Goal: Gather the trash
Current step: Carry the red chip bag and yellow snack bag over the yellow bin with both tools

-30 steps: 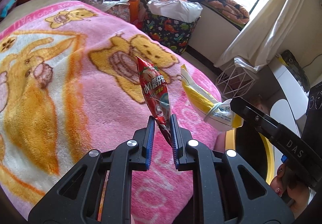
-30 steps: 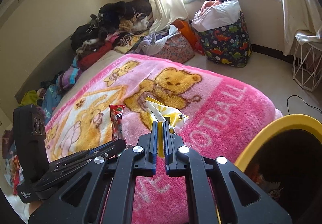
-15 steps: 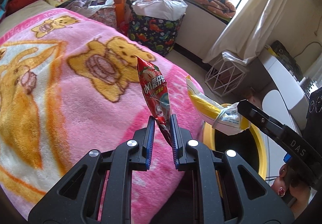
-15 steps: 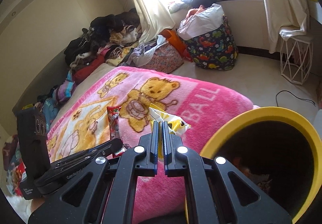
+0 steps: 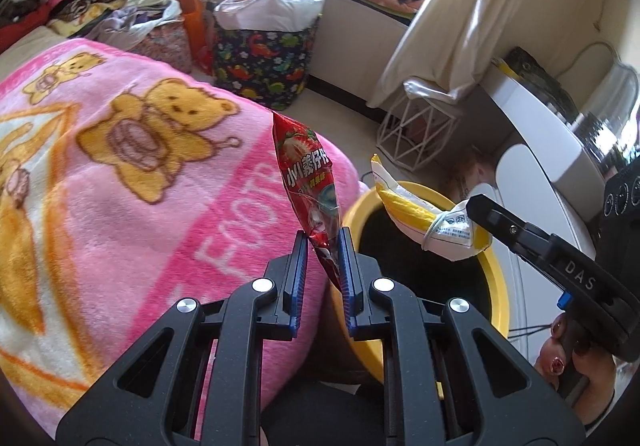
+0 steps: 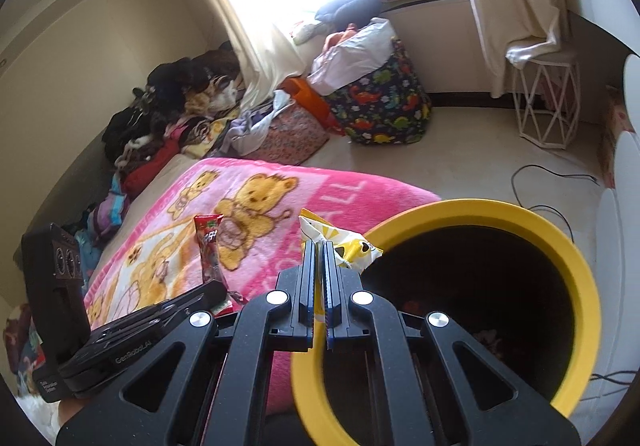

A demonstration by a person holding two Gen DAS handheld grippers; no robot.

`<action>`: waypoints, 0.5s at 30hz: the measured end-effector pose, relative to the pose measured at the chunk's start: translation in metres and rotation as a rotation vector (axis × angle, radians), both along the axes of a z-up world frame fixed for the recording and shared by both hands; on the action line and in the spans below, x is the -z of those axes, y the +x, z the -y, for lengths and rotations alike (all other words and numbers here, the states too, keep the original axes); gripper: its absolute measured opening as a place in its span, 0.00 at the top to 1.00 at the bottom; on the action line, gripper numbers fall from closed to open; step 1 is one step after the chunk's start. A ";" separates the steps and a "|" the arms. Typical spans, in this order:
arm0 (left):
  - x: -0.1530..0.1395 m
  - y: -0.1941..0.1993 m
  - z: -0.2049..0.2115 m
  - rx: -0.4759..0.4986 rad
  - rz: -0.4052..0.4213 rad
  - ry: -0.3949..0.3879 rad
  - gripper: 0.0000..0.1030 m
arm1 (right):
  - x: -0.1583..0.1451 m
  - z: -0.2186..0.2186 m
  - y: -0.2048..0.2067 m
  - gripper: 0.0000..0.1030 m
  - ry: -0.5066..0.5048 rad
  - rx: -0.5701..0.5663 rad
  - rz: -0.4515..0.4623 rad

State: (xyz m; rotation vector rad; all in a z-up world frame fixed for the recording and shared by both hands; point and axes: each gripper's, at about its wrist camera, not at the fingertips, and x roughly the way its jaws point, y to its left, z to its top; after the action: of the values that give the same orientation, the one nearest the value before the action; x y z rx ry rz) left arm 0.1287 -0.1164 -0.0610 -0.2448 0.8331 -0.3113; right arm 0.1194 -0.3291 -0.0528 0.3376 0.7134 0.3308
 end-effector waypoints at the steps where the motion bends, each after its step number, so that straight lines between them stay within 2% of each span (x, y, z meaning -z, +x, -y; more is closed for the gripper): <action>1: 0.000 0.000 0.004 0.009 0.001 0.003 0.90 | 0.000 0.004 -0.001 0.96 0.000 0.007 -0.001; 15: 0.001 -0.006 0.053 0.138 0.006 0.036 0.90 | 0.010 0.054 -0.018 0.96 -0.003 0.128 -0.018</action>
State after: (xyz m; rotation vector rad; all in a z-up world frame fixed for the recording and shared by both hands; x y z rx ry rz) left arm 0.1222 -0.1693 -0.0620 -0.1530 0.8508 -0.4262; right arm 0.1011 -0.3836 -0.0624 0.3817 0.7065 0.2056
